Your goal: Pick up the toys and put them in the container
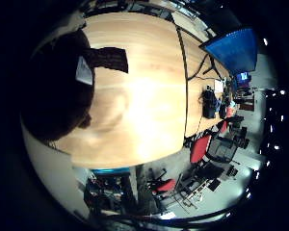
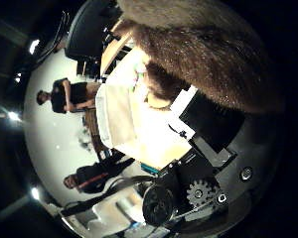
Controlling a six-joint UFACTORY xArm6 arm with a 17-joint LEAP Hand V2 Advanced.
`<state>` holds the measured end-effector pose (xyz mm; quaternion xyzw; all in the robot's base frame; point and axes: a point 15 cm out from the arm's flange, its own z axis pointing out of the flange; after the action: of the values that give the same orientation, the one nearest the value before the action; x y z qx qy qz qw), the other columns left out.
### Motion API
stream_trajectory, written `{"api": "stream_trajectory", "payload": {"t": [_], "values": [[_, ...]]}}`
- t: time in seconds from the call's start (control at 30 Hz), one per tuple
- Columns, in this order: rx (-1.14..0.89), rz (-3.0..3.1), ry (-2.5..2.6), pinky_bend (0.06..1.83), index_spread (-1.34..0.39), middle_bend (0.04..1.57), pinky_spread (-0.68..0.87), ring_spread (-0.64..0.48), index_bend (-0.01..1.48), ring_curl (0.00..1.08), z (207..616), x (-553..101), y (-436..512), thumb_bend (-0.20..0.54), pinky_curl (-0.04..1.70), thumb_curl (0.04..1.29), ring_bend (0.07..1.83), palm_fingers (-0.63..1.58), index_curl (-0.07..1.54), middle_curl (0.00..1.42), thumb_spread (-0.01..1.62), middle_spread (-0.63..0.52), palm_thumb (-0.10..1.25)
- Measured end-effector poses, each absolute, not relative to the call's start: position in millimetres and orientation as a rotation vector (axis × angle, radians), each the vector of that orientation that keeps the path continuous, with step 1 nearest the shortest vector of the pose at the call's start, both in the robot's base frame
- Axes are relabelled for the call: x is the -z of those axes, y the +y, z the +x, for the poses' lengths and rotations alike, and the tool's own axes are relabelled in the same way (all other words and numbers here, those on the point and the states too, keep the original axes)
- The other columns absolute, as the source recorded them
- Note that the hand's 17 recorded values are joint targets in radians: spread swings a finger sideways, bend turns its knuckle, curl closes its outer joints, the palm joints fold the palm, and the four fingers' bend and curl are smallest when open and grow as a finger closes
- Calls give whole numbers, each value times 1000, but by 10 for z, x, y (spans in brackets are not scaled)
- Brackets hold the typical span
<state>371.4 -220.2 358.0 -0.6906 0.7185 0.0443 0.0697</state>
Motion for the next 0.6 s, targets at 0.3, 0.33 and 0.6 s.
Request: {"api": "stream_trajectory", "payload": {"t": [0.3, 0.33, 0.6], "values": [[-76, -2161, 2025, 1074, -552, 886, -558, -334, 511, 468, 3906, -4012, -1343, -20, 427, 347, 1201, 1222, 565, 579, 903, -430, 1019], [-65, -2174, 2006, 1073, -553, 887, -560, -334, 509, 468, 3939, -4061, -1242, -20, 427, 347, 1200, 1223, 568, 578, 903, -429, 1019], [-65, -2297, 1849, 1068, -556, 891, -568, -336, 493, 464, 4155, -4242, -147, -23, 428, 342, 1197, 1224, 587, 571, 899, -427, 1005]]}}
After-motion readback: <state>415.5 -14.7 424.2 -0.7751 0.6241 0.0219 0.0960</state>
